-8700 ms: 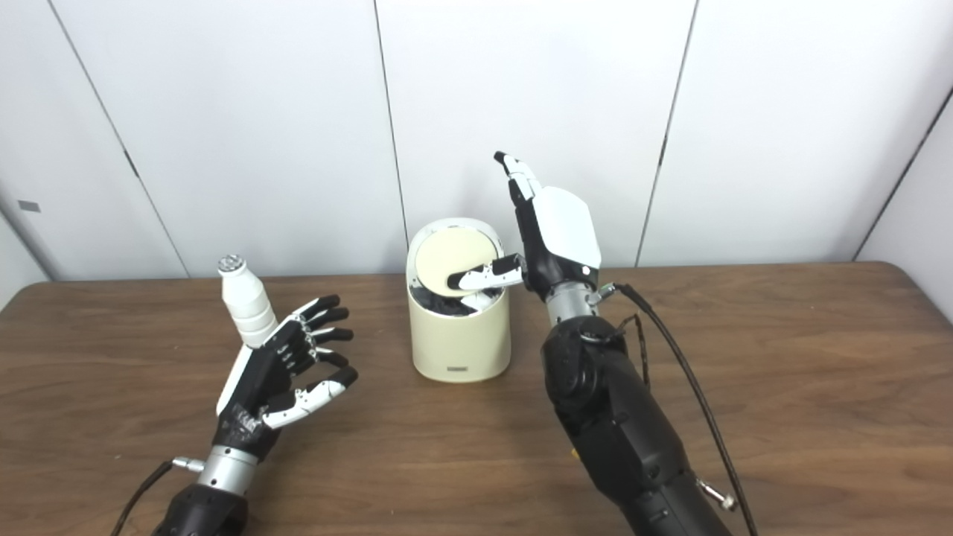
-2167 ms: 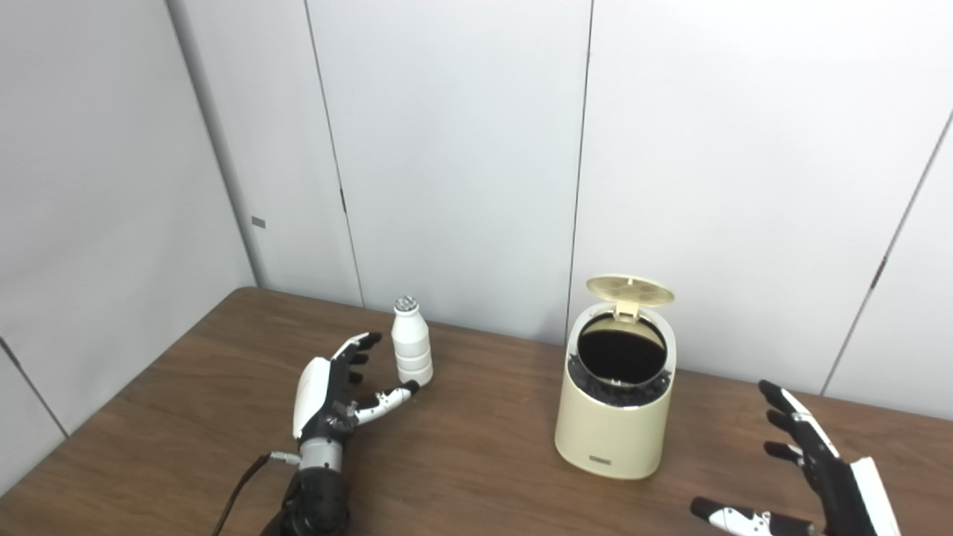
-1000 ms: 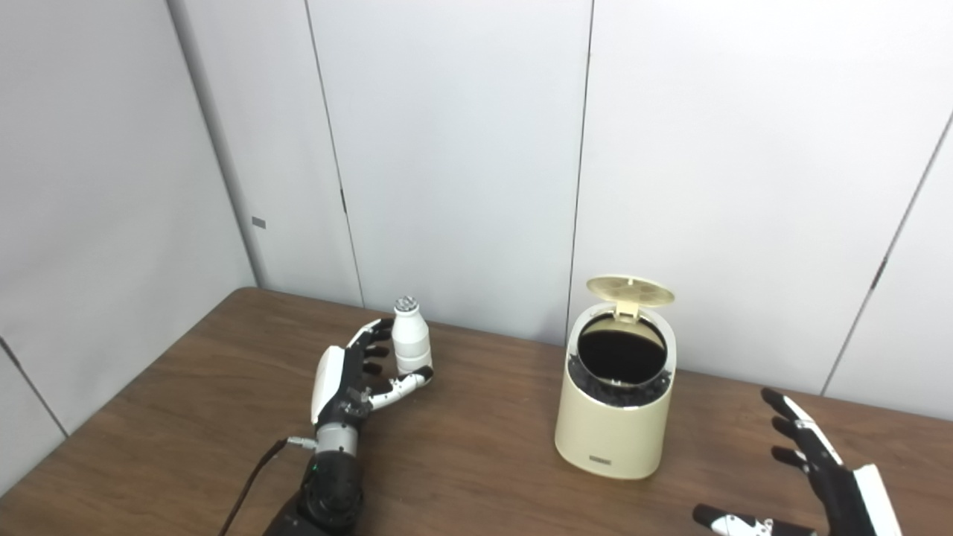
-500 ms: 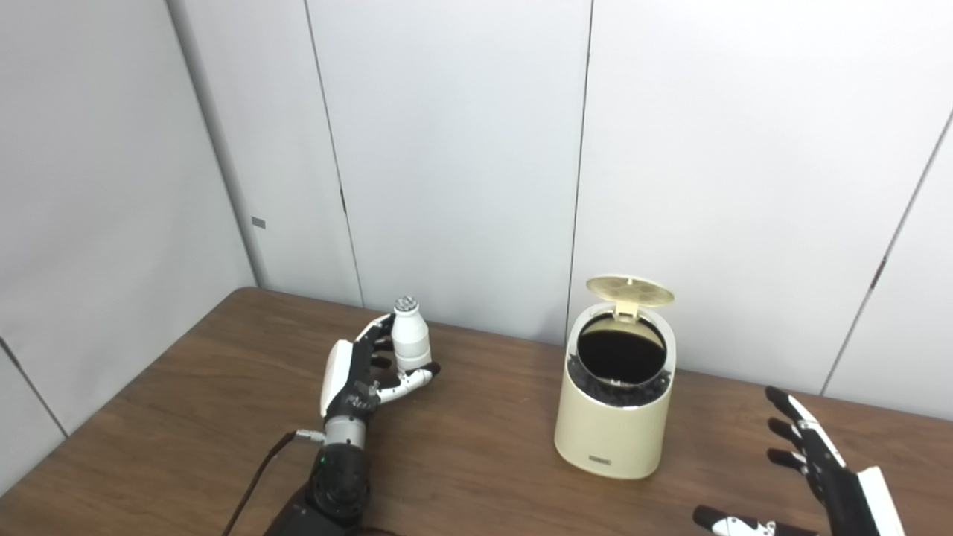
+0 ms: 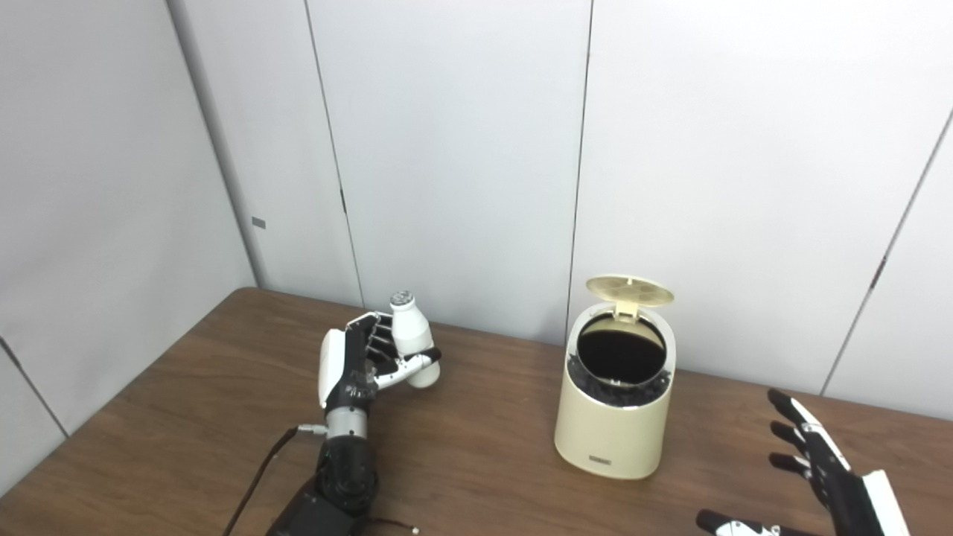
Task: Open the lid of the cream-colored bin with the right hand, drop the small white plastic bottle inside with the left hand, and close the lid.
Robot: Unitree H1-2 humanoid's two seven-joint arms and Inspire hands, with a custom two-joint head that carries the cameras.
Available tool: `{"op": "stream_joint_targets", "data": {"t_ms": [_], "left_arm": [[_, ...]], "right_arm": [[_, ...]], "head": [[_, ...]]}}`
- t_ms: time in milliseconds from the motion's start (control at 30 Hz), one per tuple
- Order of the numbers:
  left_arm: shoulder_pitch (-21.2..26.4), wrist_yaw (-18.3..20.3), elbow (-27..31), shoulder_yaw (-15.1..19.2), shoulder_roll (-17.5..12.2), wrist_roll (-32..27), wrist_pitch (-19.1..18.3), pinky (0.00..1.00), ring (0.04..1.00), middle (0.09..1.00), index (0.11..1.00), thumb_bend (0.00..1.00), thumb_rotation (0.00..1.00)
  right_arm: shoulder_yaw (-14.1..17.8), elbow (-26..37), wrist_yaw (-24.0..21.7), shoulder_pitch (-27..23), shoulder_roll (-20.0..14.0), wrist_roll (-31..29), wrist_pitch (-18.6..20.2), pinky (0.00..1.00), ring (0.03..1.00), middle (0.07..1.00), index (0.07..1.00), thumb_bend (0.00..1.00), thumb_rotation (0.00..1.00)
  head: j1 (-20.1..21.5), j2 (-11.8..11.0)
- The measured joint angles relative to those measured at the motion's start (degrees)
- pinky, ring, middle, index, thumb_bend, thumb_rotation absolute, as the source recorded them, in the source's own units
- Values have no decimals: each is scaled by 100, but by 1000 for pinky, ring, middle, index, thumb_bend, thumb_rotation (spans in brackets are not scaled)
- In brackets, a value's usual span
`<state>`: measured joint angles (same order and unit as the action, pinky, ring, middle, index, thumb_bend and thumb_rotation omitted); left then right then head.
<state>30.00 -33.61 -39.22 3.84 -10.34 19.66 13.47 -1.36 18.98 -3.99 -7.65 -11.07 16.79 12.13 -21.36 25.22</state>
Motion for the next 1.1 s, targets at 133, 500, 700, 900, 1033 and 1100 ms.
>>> {"op": "stream_joint_targets", "data": {"t_ms": [133, 500, 700, 900, 1033, 1100], "left_arm": [[-75, -6, 122, -48, -37, 40, 31, 396, 440, 471, 495, 505, 0], [-624, 44, 1111, -155, 40, 57, 709, 384, 443, 479, 488, 505, 0], [-777, 421, 2025, -263, 157, 33, 787, 378, 446, 489, 478, 505, 0], [-774, 855, 2674, -426, 179, 88, 820, 383, 443, 496, 473, 505, 0], [-743, 1159, 3038, -518, 192, 103, 819, 369, 435, 497, 481, 504, 0], [-686, 1322, 3087, -562, 203, 122, 815, 369, 430, 489, 493, 504, 0]], "right_arm": [[-5, -1, -1, 0, 2, -2, -1, 808, 896, 938, 916, 707, 0], [-95, -182, 43, -14, 45, 99, -49, 773, 866, 917, 897, 760, 0], [-119, -685, 186, -44, 41, 210, -347, 759, 845, 908, 889, 789, 0], [-113, -1296, 438, -81, 35, 264, -875, 751, 839, 900, 898, 801, 20], [-128, -1532, 574, -95, 41, 290, -1083, 747, 840, 895, 893, 809, 100], [-128, -1600, 608, -117, 39, 302, -1164, 758, 843, 897, 889, 812, 158]], "head": [[17, -9], [544, -9], [852, -26], [1072, -61], [1264, -79], [1353, -96]]}}
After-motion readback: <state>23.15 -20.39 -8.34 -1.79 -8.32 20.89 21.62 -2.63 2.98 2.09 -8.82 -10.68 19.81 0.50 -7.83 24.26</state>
